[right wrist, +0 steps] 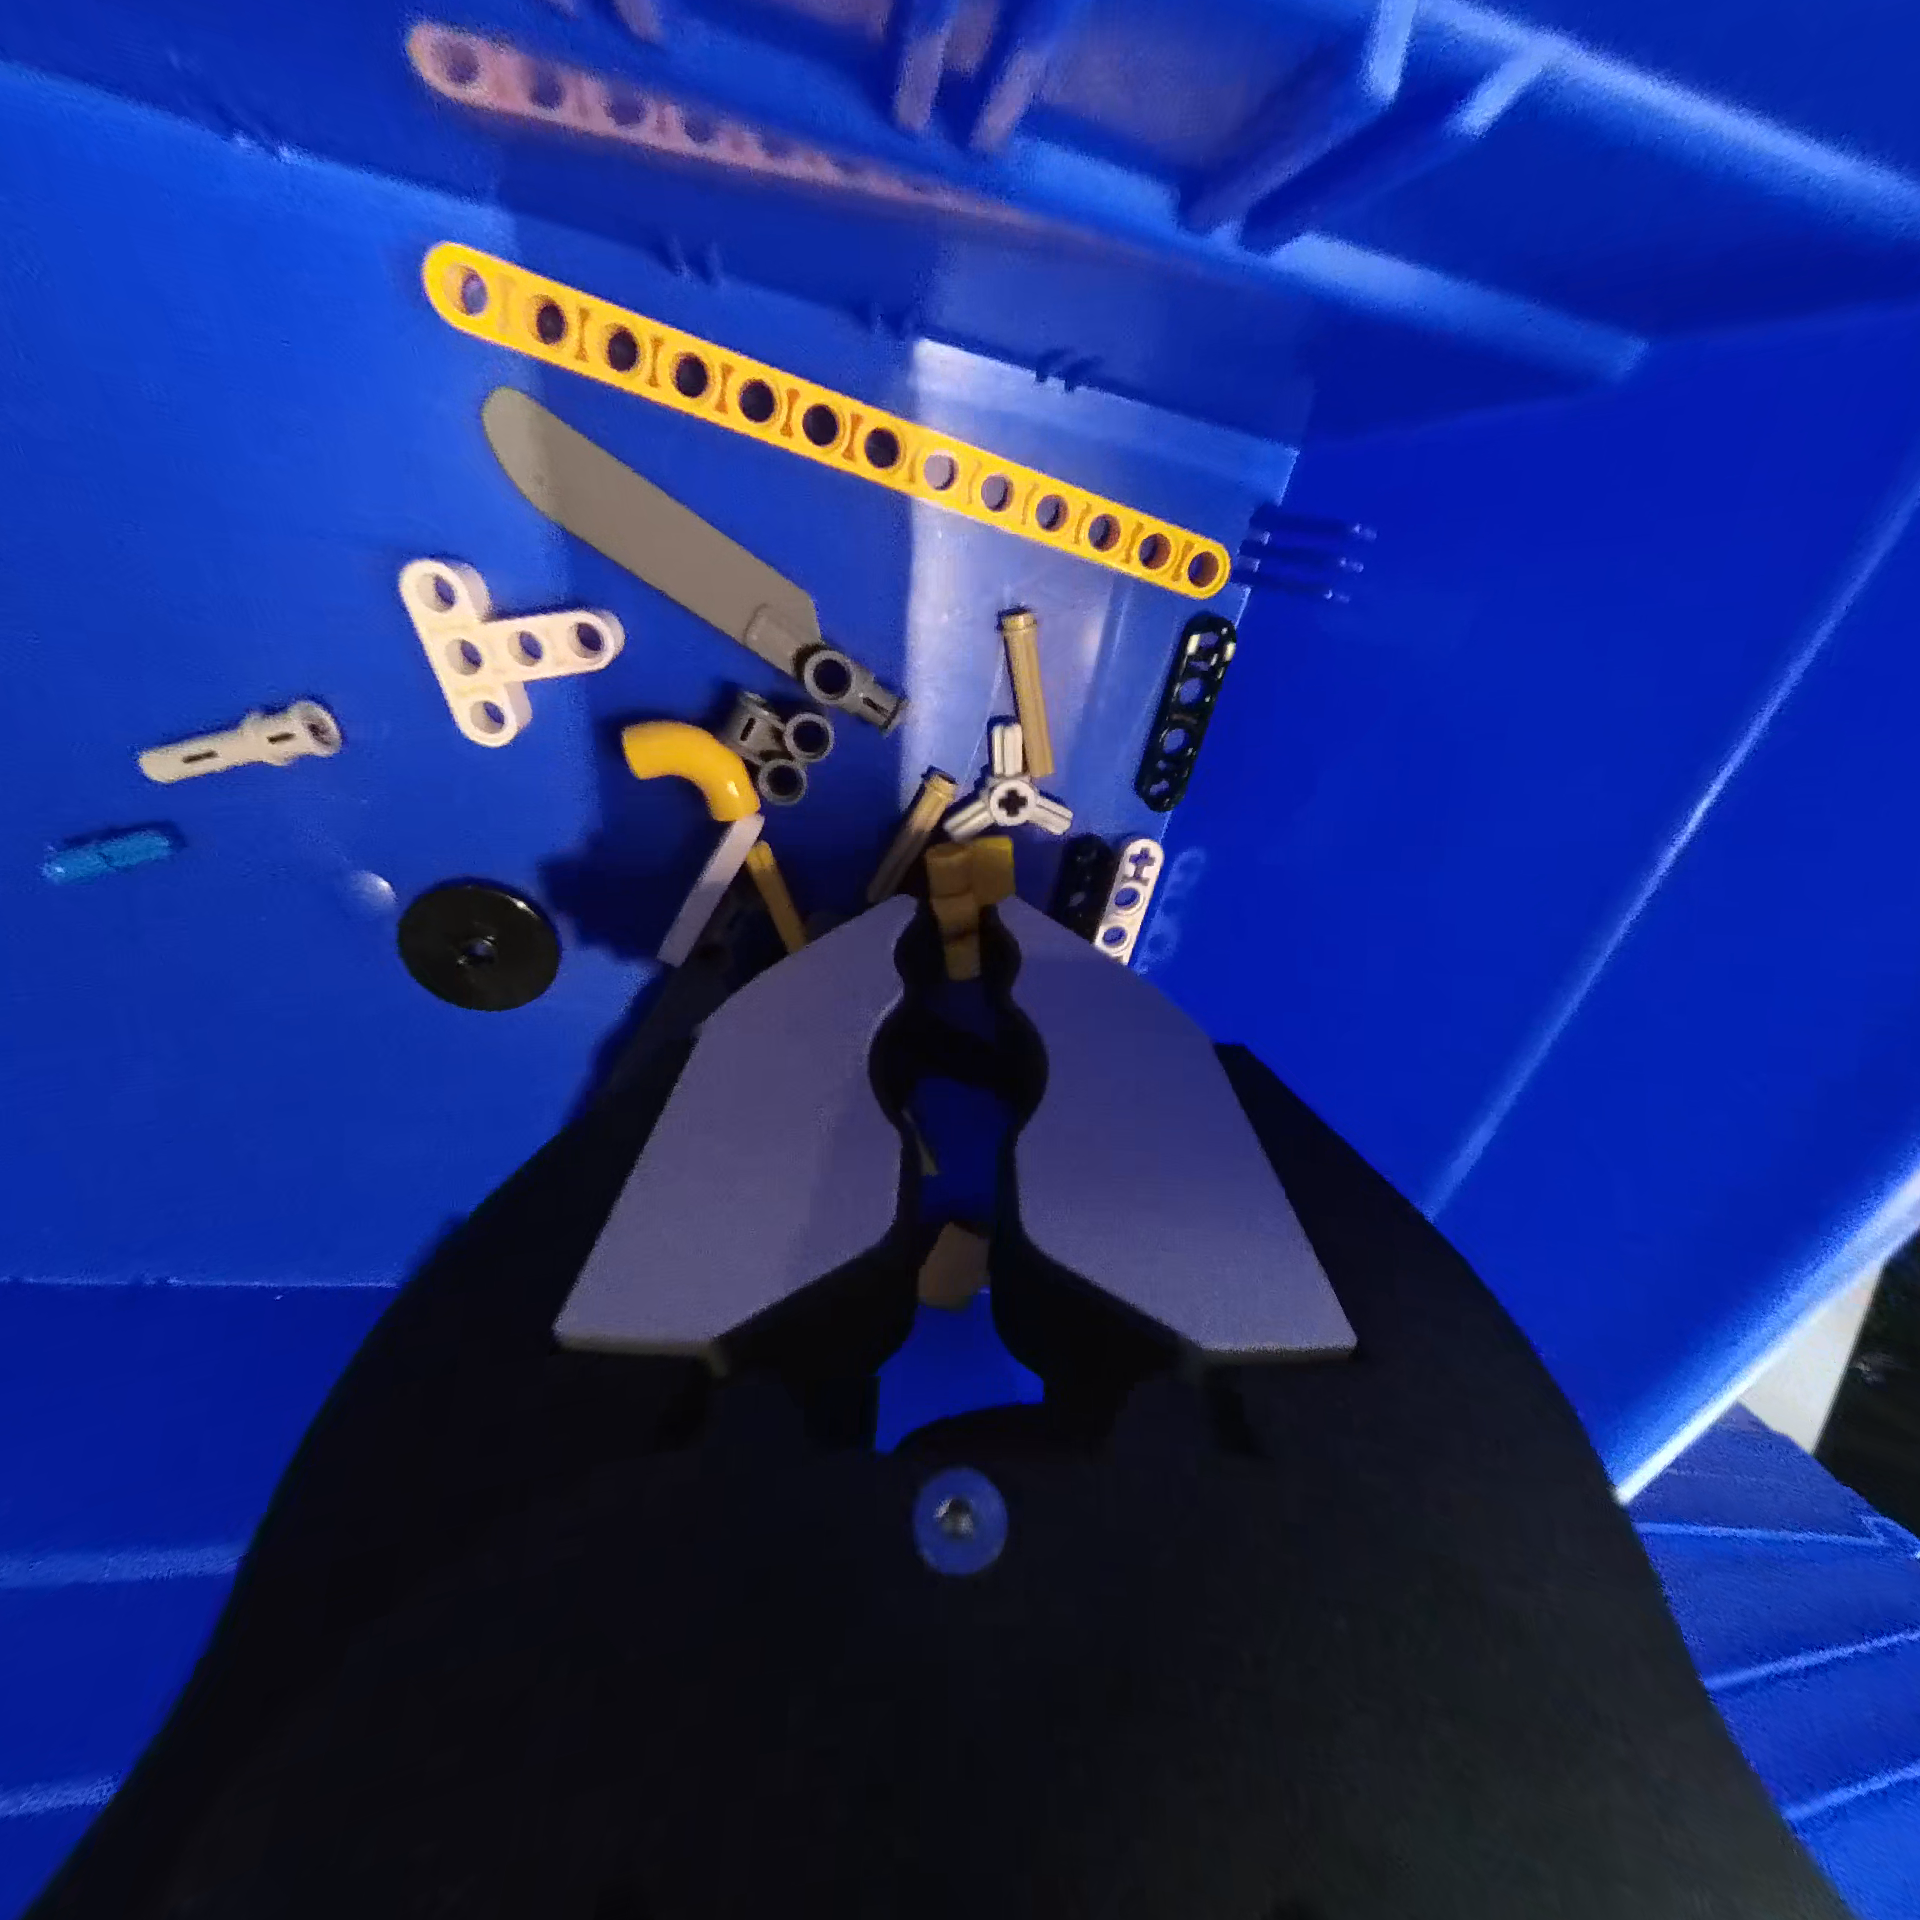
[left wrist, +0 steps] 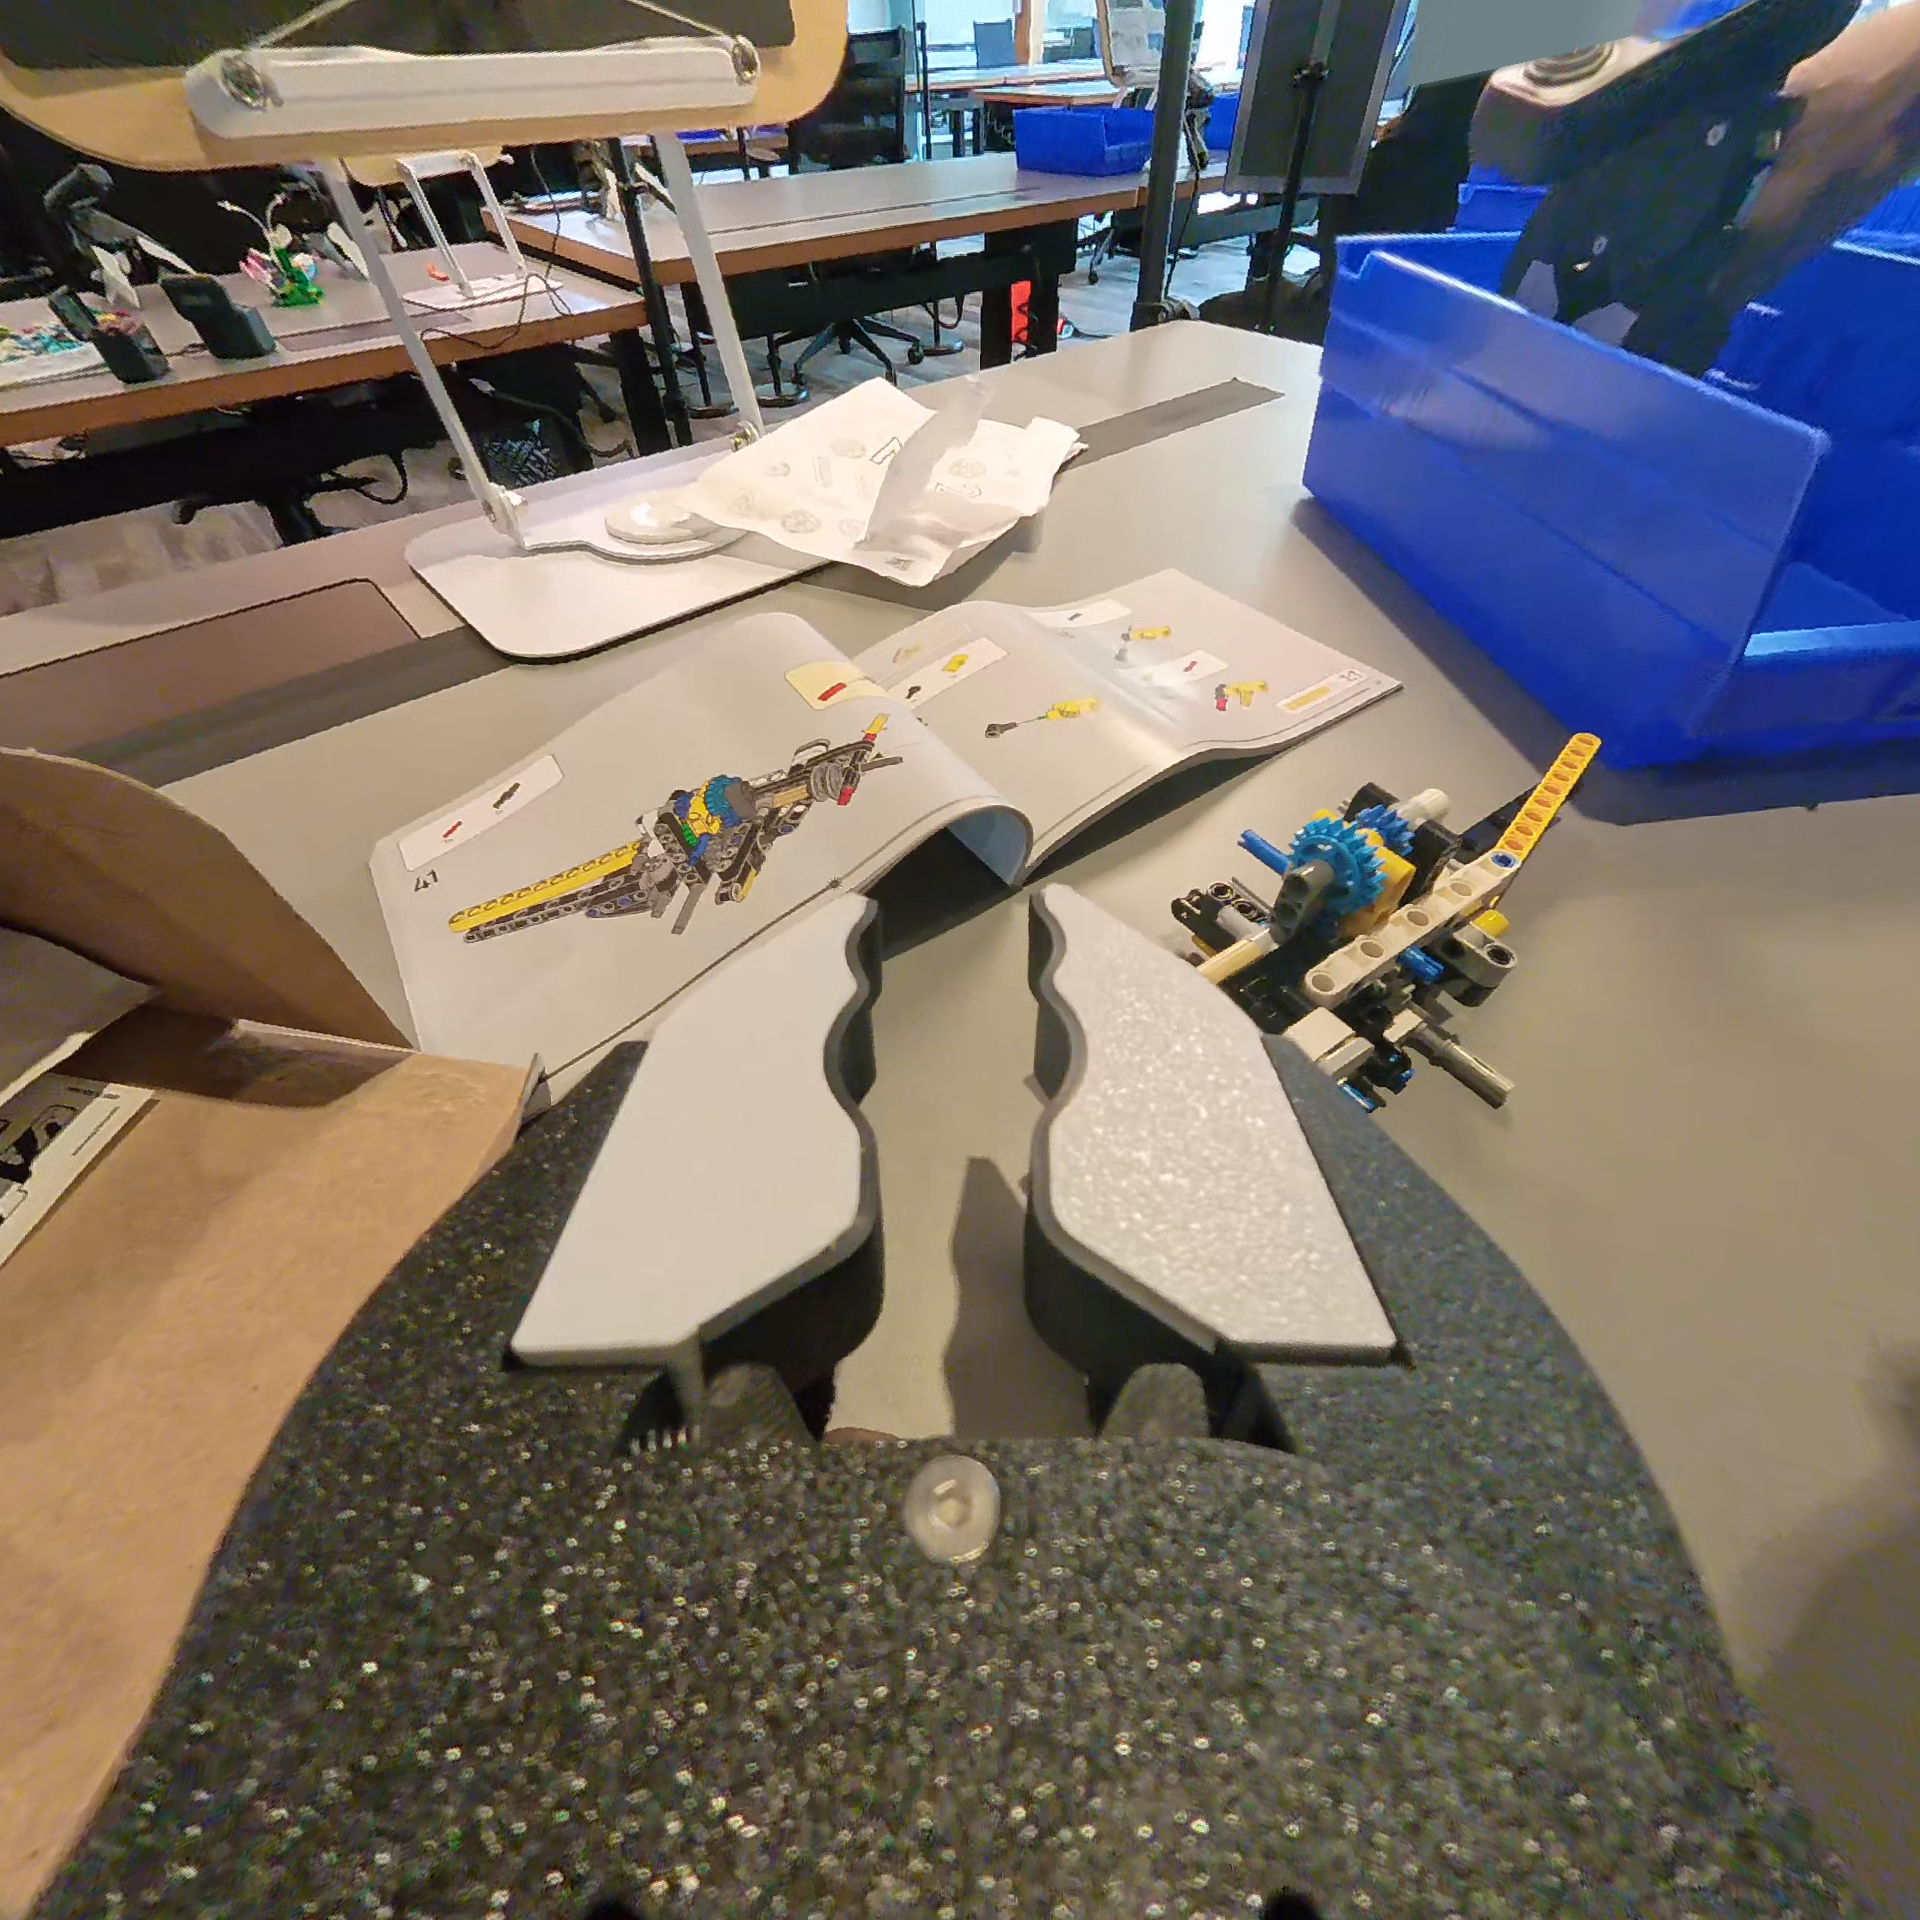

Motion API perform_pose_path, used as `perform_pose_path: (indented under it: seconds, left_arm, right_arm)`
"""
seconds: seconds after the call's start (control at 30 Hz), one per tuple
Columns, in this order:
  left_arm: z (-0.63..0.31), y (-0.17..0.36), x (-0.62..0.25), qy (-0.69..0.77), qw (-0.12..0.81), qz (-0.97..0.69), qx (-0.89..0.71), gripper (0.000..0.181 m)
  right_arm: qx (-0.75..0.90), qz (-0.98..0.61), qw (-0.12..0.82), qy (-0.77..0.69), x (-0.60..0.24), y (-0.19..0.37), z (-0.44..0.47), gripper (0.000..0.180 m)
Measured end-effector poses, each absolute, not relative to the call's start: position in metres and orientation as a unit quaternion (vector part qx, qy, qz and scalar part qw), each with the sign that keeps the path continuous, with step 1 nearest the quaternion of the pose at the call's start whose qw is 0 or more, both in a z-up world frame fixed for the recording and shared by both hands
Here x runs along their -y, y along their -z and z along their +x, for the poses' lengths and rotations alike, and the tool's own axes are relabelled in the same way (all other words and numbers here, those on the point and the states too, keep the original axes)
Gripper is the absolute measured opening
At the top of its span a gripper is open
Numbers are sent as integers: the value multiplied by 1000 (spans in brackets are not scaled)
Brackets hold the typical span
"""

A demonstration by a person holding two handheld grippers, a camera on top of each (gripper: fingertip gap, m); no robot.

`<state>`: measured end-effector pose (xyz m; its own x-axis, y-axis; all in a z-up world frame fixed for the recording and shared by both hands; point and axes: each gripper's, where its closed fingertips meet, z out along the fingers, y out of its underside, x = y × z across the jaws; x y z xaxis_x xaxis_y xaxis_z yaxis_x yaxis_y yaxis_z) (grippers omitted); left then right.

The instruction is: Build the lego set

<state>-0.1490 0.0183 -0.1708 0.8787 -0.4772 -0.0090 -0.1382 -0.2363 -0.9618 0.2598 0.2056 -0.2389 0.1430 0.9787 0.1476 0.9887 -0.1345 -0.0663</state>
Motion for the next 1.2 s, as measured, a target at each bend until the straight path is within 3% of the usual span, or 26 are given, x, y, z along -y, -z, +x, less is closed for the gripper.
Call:
perform_pose_path:
  seconds: [0.27,0.4,0.6,0.77,0.97,1.2]
  left_arm:
    - [-153,163,-13,153,600,-763,-188,26]
    - [-144,148,-6,174,616,-743,-194,26]
    - [-122,122,14,201,645,-699,-234,26]
    - [-105,108,35,217,663,-657,-286,29]
    - [-81,105,72,182,695,-558,-415,44]
    - [-77,121,103,139,701,-474,-514,46]
  right_arm:
    - [591,-777,178,-125,-171,192,225,8]
    - [517,-766,241,-296,-124,140,183,8]
    - [453,-733,271,-429,-50,96,114,8]
    - [444,-698,248,-504,5,82,45,8]
    - [437,-639,131,-620,85,99,-38,8]
    - [384,-608,51,-693,112,112,-79,8]
